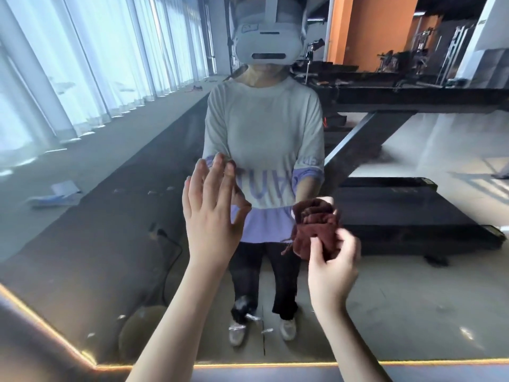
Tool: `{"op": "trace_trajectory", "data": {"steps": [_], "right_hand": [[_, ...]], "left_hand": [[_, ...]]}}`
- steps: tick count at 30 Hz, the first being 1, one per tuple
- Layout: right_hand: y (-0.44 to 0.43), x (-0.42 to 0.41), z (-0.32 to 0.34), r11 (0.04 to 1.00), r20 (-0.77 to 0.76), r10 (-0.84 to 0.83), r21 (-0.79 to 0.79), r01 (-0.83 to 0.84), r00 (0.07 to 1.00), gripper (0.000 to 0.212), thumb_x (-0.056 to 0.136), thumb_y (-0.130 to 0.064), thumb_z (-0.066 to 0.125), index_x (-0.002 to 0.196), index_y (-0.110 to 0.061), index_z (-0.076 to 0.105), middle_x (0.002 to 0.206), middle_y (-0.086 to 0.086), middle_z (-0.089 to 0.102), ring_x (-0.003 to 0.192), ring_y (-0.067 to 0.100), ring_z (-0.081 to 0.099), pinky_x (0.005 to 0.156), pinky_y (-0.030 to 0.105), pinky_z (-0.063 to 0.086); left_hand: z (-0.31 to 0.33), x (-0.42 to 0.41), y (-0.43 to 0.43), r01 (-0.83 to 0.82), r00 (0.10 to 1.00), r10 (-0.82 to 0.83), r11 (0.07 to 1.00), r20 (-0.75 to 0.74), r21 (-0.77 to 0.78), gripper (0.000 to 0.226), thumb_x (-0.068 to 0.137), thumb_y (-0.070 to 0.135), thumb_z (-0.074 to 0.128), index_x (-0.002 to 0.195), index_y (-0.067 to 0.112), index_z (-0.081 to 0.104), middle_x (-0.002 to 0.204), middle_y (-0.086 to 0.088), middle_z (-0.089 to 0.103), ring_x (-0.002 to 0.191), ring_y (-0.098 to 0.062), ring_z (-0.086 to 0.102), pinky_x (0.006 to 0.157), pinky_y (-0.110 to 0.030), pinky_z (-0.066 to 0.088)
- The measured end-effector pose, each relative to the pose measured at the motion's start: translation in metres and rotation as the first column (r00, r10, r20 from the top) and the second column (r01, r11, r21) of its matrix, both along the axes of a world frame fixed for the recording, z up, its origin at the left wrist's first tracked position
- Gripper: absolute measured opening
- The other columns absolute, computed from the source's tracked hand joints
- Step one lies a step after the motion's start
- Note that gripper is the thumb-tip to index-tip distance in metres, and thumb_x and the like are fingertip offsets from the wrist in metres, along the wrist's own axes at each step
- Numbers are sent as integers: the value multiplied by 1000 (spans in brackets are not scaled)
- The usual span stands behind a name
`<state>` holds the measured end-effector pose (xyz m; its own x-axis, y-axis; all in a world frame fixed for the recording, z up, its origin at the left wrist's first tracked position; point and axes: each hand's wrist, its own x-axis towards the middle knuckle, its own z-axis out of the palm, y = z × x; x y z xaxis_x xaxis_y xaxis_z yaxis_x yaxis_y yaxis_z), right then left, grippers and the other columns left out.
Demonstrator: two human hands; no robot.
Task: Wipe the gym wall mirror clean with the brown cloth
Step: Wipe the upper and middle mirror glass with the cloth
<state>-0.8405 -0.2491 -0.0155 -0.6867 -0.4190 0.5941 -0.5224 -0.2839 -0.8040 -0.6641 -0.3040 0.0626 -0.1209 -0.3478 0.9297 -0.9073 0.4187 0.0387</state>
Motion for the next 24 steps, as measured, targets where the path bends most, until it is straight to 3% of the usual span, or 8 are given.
{"op": "trace_trajectory", "data": {"steps": [3, 6, 9, 12, 17, 20, 22, 24], "right_hand": [[5, 18, -19, 995, -68, 59, 78, -54, 996, 34, 77, -34, 56, 108, -21, 51, 99, 11, 62, 88, 36, 64, 70, 24, 39], [2, 12, 1, 996, -143, 94, 8, -94, 985, 32, 78, -29, 59, 104, -11, 60, 96, 7, 62, 88, 24, 61, 73, 17, 38], [-4, -6, 29, 998, -77, -7, -69, 2, 997, 38, 79, -30, 60, 104, -2, 63, 97, 13, 63, 89, 25, 59, 74, 22, 39], [-2, -2, 23, 998, -22, -33, -62, 32, 999, 34, 81, -29, 60, 107, -8, 60, 100, 14, 63, 89, 34, 62, 76, 25, 41], [-1, 8, 31, 993, -259, 72, -68, -92, 963, 28, 81, -21, 61, 99, 0, 68, 98, 11, 65, 91, 30, 63, 81, 27, 46], [-9, -8, 70, 986, -116, -27, -166, 7, 993, 32, 82, -22, 63, 103, 1, 68, 98, 15, 64, 91, 26, 61, 79, 17, 41], [-11, -12, 79, 978, -57, -73, -198, 60, 996, 33, 83, -22, 64, 107, 1, 67, 102, 16, 64, 93, 29, 62, 81, 25, 46], [-11, -4, 74, 980, -205, -89, -194, 49, 975, 28, 85, -17, 64, 106, 0, 68, 106, 15, 64, 99, 30, 61, 86, 34, 48]], "left_hand": [[0, -1, 0, 4, 1000, -4, 1000, -2, -9, 72, 81, 26, 72, 145, 10, 43, 153, -12, 42, 142, -40, 35, 113, -57, 33], [0, -2, 1, 15, 1000, -15, 1000, -12, -27, 69, 83, 21, 73, 144, 10, 43, 154, -9, 36, 141, -41, 37, 110, -59, 36], [0, -3, 1, 25, 1000, -26, 999, -14, -37, 67, 83, 17, 74, 143, 9, 45, 153, -11, 39, 139, -42, 39, 108, -59, 38], [1, -4, 5, 38, 999, -38, 999, -14, -19, 65, 80, 10, 77, 140, 4, 52, 149, -16, 48, 137, -42, 42, 108, -56, 40], [0, -14, 8, 133, 986, -133, 991, 97, 10, 62, 86, 18, 70, 144, 8, 49, 150, -13, 48, 140, -39, 42, 106, -57, 41], [-4, -16, 4, 116, 988, -117, 993, 98, 15, 68, 84, 17, 72, 145, 14, 42, 150, -9, 48, 140, -38, 43, 106, -56, 42], [-6, -17, 3, 107, 990, -105, 994, 93, -12, 70, 82, 13, 75, 144, 14, 43, 149, -10, 50, 139, -38, 44, 105, -56, 43], [-6, -19, 3, 107, 991, -105, 994, 83, -28, 70, 80, 12, 76, 143, 14, 44, 148, -9, 51, 138, -37, 45, 104, -56, 44]]}}
